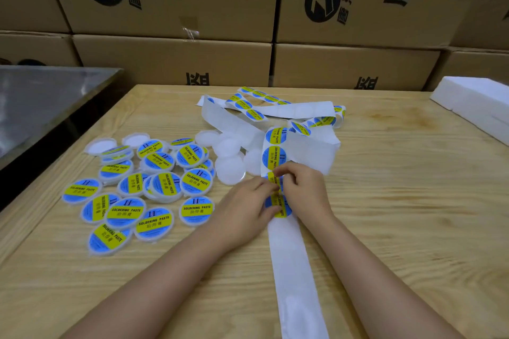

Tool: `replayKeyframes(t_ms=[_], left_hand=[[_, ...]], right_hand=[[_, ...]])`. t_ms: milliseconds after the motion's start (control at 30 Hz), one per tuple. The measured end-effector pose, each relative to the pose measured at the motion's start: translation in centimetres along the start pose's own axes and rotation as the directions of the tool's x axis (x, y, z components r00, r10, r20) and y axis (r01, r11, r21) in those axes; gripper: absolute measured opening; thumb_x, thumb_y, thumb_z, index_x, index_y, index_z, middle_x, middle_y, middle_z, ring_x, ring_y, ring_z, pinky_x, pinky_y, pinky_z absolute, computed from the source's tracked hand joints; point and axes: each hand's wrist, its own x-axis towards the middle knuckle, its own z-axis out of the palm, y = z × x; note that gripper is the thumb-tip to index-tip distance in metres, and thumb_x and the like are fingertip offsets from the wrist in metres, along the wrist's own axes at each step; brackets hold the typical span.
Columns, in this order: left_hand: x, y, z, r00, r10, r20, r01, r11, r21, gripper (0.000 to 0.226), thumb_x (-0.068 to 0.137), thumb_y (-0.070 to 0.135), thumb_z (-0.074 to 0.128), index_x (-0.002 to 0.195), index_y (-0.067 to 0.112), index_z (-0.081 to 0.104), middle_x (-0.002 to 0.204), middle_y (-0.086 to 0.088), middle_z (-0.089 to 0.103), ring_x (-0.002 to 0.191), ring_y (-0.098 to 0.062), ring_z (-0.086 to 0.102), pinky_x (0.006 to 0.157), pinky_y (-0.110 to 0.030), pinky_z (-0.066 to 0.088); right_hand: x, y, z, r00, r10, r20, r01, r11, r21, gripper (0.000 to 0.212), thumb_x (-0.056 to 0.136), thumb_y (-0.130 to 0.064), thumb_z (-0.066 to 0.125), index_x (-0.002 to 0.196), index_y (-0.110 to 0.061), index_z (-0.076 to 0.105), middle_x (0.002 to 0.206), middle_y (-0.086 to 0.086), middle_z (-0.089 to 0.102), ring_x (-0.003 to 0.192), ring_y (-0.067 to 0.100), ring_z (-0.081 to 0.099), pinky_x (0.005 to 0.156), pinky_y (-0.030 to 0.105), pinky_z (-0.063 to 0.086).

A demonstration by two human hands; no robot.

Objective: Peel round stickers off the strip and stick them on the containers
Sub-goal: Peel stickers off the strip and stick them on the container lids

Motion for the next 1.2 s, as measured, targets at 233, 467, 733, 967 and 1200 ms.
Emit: replayKeyframes(t_ms=[233, 467, 733, 967, 1200], left_hand=[[0.5, -0.1, -0.1, 0.999, 0.027, 0.046, -0.030, 0.998, 0.062, 0.029, 0.090, 0.032, 0.053, 0.113, 0.016, 0.059, 0.117, 0.003, 0.060, 0.108, -0.019, 0.053, 0.091, -0.033, 0.038], [0.4, 0.1, 0.0, 0.999, -0.048, -0.022, 0.047, 0.998, -0.040, 0.031, 0.087, 0.028, 0.059, 0.117, 0.018, 0.056, 0.111, 0.002, 0.061, 0.105, -0.017, 0.053, 0.089, -0.030, 0.037], [0.0, 0.3, 0.0, 0.985, -0.163, -0.059, 0.140, 0.949, -0.283, 0.014, 0.080, 0.014, 0.066, 0.089, 0.017, 0.055, 0.083, 0.004, 0.063, 0.078, -0.017, 0.059, 0.075, -0.034, 0.046], [-0.3, 0.1, -0.6, 0.934, -0.352, -0.059, 0.240, 0.741, -0.627, 0.015, 0.095, 0.021, 0.050, 0.082, 0.025, 0.042, 0.062, 0.011, 0.058, 0.048, 0.002, 0.043, 0.050, -0.015, 0.033], [0.2, 0.2, -1.7, 0.889, -0.447, 0.096, 0.219, 0.231, -0.948, 0.012, 0.101, 0.018, 0.034, 0.089, 0.018, 0.035, 0.090, -0.010, 0.072, 0.084, -0.024, 0.071, 0.072, -0.015, 0.050]], right_hand=[[-0.1, -0.2, 0.9, 0.993, 0.089, 0.078, -0.108, 0.953, 0.282, 0.027, 0.091, -0.005, 0.044, 0.092, -0.019, 0.067, 0.084, -0.003, 0.070, 0.083, 0.011, 0.065, 0.079, 0.019, 0.050], [0.2, 0.0, 1.2, 0.983, 0.171, 0.066, -0.184, 0.910, 0.372, 0.038, 0.098, -0.034, 0.041, 0.074, -0.021, 0.067, 0.080, 0.002, 0.071, 0.082, 0.020, 0.067, 0.080, 0.036, 0.054], [0.0, -0.4, 1.2, 0.985, 0.169, 0.035, -0.171, 0.928, 0.332, 0.058, 0.097, -0.049, 0.032, 0.068, -0.016, 0.069, 0.062, -0.003, 0.067, 0.068, 0.012, 0.065, 0.070, 0.029, 0.051], [0.6, 0.5, 0.3, 0.986, 0.168, 0.011, -0.160, 0.919, 0.360, 0.056, 0.099, -0.047, 0.032, 0.067, -0.018, 0.068, 0.060, -0.006, 0.065, 0.060, 0.002, 0.060, 0.062, 0.013, 0.044], [0.4, 0.2, -0.3, 0.999, 0.019, 0.049, -0.036, 0.930, 0.366, 0.024, 0.092, -0.023, 0.055, 0.074, -0.014, 0.068, 0.075, 0.005, 0.069, 0.080, 0.023, 0.063, 0.081, 0.037, 0.049]])
